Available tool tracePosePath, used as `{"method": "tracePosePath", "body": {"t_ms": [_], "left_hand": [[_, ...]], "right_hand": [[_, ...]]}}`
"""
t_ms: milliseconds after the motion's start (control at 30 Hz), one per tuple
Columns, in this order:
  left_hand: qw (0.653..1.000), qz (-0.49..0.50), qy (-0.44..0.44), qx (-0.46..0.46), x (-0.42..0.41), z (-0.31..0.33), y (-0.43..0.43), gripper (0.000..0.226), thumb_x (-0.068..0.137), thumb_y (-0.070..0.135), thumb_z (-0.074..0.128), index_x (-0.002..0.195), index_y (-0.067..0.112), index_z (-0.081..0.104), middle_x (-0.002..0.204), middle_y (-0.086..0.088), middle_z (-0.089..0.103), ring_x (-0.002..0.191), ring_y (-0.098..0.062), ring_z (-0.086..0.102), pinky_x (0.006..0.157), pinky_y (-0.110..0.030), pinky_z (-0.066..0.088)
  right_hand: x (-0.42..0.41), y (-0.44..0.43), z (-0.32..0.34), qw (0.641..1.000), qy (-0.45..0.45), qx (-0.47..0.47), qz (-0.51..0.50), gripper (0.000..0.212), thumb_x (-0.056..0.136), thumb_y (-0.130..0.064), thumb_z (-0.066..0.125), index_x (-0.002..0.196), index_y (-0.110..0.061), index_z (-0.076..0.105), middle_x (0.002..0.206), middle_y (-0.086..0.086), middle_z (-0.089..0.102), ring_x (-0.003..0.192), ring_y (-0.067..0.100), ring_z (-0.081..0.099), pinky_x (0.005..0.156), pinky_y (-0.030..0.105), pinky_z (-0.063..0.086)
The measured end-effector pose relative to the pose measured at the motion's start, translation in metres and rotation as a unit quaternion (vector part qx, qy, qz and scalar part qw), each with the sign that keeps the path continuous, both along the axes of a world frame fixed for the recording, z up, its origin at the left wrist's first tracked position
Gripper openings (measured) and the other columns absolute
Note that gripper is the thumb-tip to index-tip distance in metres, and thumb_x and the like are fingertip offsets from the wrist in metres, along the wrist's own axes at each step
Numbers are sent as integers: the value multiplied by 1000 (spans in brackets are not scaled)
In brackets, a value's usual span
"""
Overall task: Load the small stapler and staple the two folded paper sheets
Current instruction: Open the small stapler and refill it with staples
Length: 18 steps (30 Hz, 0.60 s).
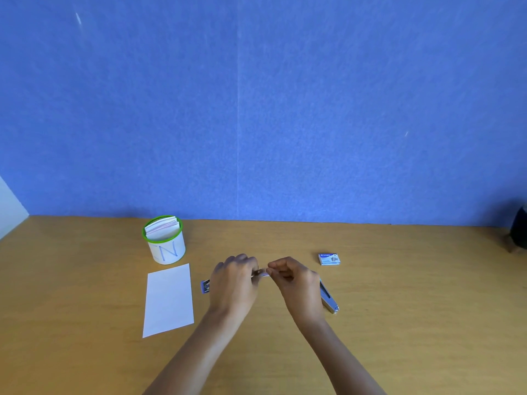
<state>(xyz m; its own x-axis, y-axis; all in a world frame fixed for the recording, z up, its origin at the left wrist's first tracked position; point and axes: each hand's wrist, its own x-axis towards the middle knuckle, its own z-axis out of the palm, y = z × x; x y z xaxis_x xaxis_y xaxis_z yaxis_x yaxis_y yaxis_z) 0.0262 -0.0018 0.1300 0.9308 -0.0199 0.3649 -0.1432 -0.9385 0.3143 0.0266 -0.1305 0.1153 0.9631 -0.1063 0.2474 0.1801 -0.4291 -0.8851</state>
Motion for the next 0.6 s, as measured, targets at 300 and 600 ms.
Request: {"method": "tracePosePath", "body": {"t_ms": [300, 600], "left_hand": [[990, 7, -109, -85, -7, 0, 0, 22, 58, 7, 86, 69, 13, 67, 64, 1, 64, 59, -26, 61, 53, -34, 50], [981, -2, -152, -124, -6, -8, 2, 21, 60, 6, 85, 73, 13, 70, 73, 3, 69, 62, -24, 64, 55, -33, 50]], "right_hand": [[3, 8, 11, 992, 14, 89, -93, 4, 82, -13, 71, 80, -16, 73, 70, -14, 70, 67, -3, 64, 59, 5, 43], [-8, 21, 6, 995, -61, -42, -72, 13, 84, -12, 69, 95, -18, 72, 92, -13, 59, 87, 9, 54, 73, 4, 35]]}}
